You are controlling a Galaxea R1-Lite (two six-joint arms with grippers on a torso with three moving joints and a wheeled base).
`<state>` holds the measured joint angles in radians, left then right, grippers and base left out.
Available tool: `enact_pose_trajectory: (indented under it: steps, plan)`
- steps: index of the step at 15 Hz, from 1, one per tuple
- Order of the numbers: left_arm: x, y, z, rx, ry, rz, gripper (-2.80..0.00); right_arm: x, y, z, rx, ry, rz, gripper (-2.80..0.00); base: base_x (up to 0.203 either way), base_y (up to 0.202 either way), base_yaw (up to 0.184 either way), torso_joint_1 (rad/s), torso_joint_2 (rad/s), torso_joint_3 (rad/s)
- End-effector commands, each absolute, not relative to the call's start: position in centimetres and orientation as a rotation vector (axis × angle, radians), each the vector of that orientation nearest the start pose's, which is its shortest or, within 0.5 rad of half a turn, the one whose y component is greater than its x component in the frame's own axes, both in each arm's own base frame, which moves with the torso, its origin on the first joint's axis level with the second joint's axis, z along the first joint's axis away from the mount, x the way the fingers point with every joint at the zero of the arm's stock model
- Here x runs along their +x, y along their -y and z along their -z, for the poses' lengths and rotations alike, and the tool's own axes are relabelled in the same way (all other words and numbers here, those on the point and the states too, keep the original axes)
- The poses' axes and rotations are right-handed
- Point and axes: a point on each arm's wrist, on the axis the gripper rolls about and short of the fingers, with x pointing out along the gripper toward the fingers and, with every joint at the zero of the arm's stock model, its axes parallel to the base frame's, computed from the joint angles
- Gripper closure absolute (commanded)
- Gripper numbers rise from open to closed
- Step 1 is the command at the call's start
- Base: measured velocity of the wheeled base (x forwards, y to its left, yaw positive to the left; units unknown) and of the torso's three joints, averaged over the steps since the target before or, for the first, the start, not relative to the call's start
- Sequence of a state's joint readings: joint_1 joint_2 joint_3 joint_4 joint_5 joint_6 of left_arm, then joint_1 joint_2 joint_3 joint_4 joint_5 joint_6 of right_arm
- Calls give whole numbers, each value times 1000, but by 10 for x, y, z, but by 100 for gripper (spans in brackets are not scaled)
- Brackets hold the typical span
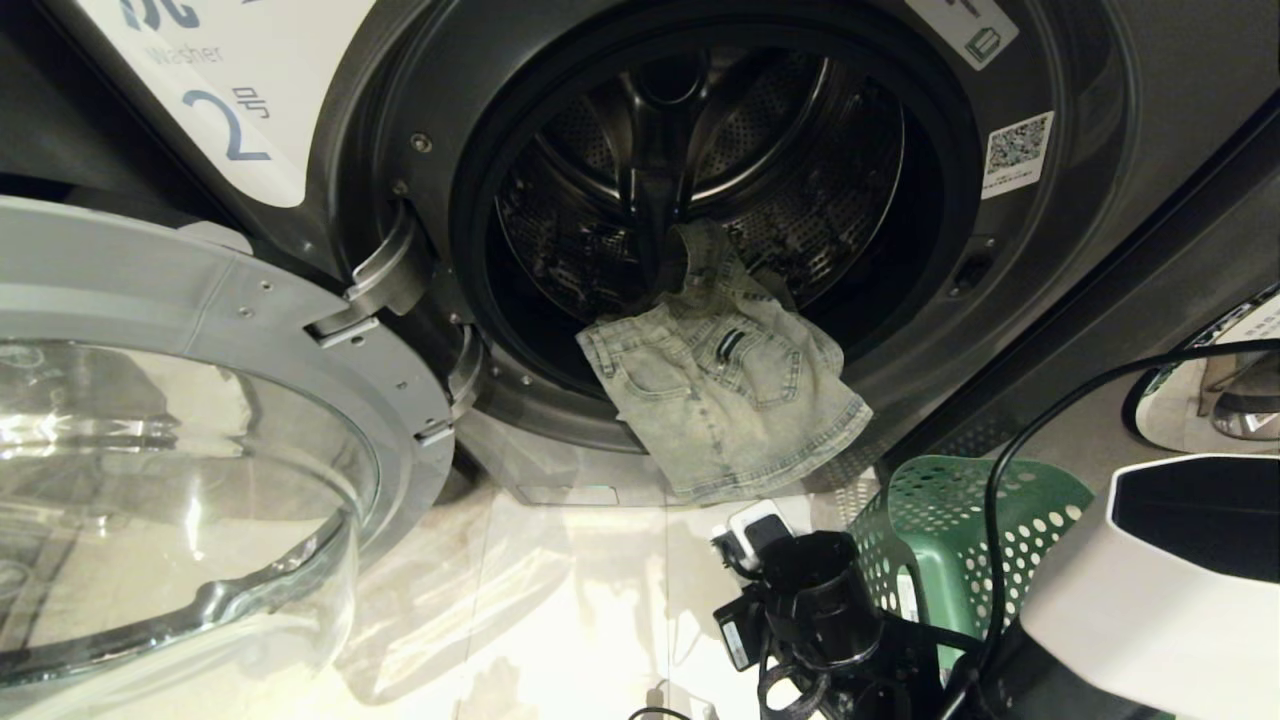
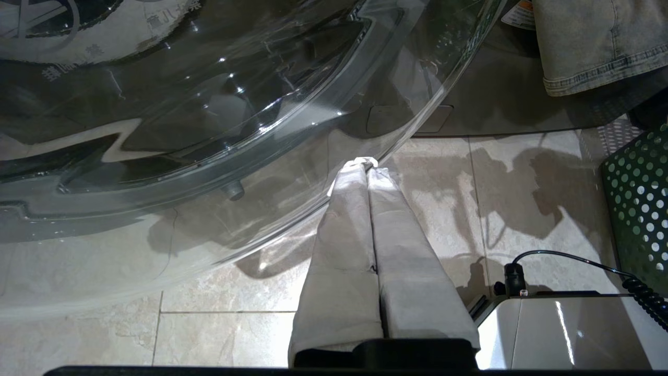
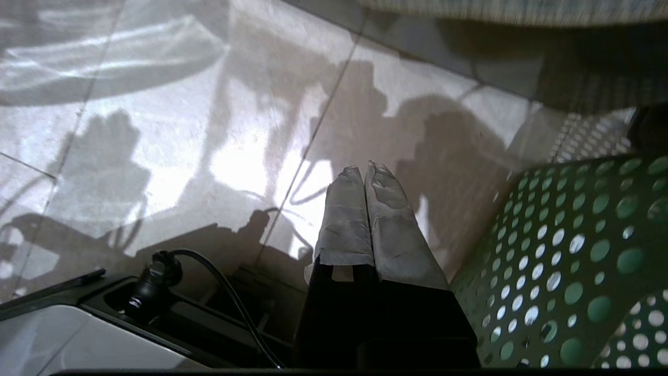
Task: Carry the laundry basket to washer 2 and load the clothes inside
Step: Place the clothes into the washing machine
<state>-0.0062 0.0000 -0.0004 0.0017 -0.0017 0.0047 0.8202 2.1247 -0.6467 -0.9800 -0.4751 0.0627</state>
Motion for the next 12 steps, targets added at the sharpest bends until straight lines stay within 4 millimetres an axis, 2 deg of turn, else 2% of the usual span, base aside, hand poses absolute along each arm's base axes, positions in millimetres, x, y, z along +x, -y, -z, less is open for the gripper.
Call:
enact_pose_trajectory:
  steps: [1,4,6,9,12]
  plan:
    - [-23,0,-75,5,-3,8,0,238,-240,-10,-262,-479,-280,0,0,0,0,0,0,0]
    - [-23,0,-76,5,-1,8,0,246,-246,17,-230,-508,-177,0,0,0,0,0,0,0]
    - [-23,0,-75,5,-3,8,0,256,-251,25,-205,-490,-126,0,0,0,0,0,0,0]
    - [-23,0,-75,5,-3,8,0,279,-257,18,-106,-432,-67,0,0,0,0,0,0,0]
    - [-23,0,-76,5,-2,8,0,299,-246,5,105,-394,22,0,0,0,0,0,0,0]
